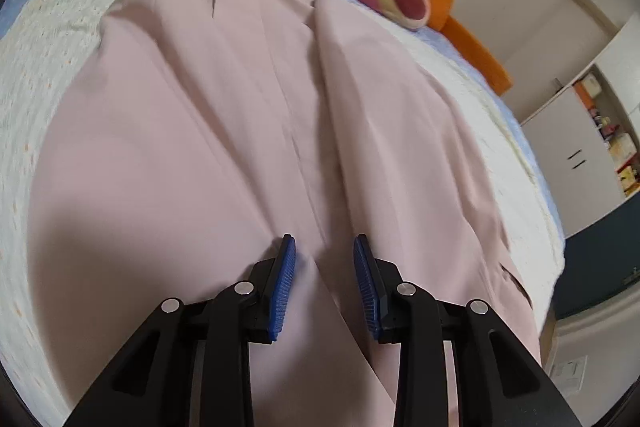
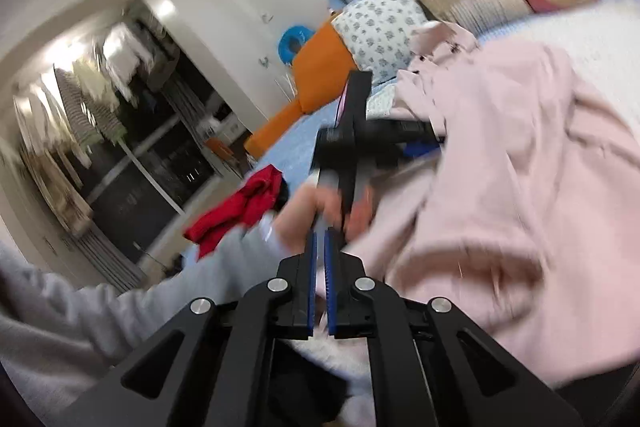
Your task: Fold large clothes
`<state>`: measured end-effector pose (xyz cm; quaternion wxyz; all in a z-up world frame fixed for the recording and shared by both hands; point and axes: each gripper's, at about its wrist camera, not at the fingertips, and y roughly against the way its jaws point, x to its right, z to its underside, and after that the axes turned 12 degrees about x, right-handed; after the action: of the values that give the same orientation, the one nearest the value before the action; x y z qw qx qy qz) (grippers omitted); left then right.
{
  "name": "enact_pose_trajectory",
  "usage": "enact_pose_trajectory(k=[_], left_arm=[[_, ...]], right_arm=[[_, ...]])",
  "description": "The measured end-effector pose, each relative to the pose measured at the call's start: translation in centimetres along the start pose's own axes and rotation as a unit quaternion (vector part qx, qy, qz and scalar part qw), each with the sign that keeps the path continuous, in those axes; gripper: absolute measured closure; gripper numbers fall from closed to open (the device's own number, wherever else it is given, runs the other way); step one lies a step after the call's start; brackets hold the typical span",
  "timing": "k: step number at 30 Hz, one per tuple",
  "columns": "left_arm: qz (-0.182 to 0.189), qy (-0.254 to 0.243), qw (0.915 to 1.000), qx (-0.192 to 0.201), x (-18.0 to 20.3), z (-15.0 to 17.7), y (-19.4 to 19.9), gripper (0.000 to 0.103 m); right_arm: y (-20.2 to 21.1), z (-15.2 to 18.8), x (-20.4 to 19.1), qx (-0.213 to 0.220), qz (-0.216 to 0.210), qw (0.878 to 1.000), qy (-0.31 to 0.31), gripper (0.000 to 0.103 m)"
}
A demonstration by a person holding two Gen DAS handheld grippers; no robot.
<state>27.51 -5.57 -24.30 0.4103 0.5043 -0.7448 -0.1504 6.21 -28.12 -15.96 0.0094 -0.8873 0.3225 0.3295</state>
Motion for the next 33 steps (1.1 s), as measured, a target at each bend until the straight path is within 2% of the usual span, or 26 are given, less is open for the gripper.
enact_pose_trajectory(k=[2, 4, 5, 6, 8, 10, 12, 15, 18, 21, 25, 29, 32, 33], left_arm=[[0.029, 0.020, 0.9994, -0.001, 0.1, 1.9, 1.0, 0.067], [0.047, 0.028, 0.9985, -0.004, -0.1, 2.9, 1.9, 0.067], [0.056, 0.033, 0.9979, -0.007, -0.3, 3.3, 2.4, 0.067], [0.069, 0.040, 0.9968, -0.013, -0.6, 3.3, 3.1, 0.067], [0.084, 0.049, 0.9951, -0.019, -1.0, 2.9, 4.2, 0.067], [0.086, 0.050, 0.9950, -0.010, -1.8, 1.3, 5.7, 0.056], [0.066, 0.043, 0.9968, 0.016, -2.8, -1.4, 6.9, 0.050], [0.028, 0.041, 0.9978, 0.045, -4.8, -6.2, 7.3, 0.049], [-0.025, 0.038, 0.9971, 0.060, -7.2, -11.9, 5.5, 0.049], [-0.062, 0.032, 0.9949, 0.073, -8.8, -16.0, 3.0, 0.049], [-0.116, 0.038, 0.9916, 0.043, -11.5, -21.0, -3.5, 0.049], [-0.163, 0.029, 0.9859, 0.024, -13.2, -23.6, -9.3, 0.046], [-0.202, 0.008, 0.9792, 0.015, -14.2, -25.2, -13.2, 0.035], [-0.214, -0.001, 0.9766, 0.014, -14.6, -25.6, -14.4, 0.027]], right_arm=[[-2.3, 0.0, -0.8, -0.025, -0.004, 0.999, 0.021, 0.097], [-4.4, 1.0, -1.5, -0.060, 0.011, 0.997, 0.047, 0.097], [-5.5, 2.2, -1.6, -0.089, 0.038, 0.993, 0.072, 0.097], [-6.2, 3.1, -1.4, -0.109, 0.058, 0.989, 0.082, 0.103], [-6.9, 5.0, -0.1, -0.146, 0.093, 0.982, 0.082, 0.103], [-6.8, 6.3, 0.8, -0.160, 0.100, 0.980, 0.069, 0.103], [-6.2, 7.0, 1.2, -0.156, 0.099, 0.981, 0.056, 0.103], [-6.2, 7.3, 1.1, -0.152, 0.101, 0.982, 0.053, 0.103], [-5.8, 7.8, 1.0, -0.145, 0.103, 0.982, 0.061, 0.103], [-5.8, 7.7, 1.6, -0.141, 0.099, 0.984, 0.052, 0.103], [-5.6, 8.1, 2.3, -0.136, 0.087, 0.986, 0.031, 0.103], [-5.9, 7.8, 2.9, -0.141, 0.074, 0.987, 0.012, 0.103], [-6.0, 7.6, 4.0, -0.145, 0.055, 0.988, -0.027, 0.103], [-6.1, 7.5, 4.4, -0.145, 0.049, 0.987, -0.042, 0.103]])
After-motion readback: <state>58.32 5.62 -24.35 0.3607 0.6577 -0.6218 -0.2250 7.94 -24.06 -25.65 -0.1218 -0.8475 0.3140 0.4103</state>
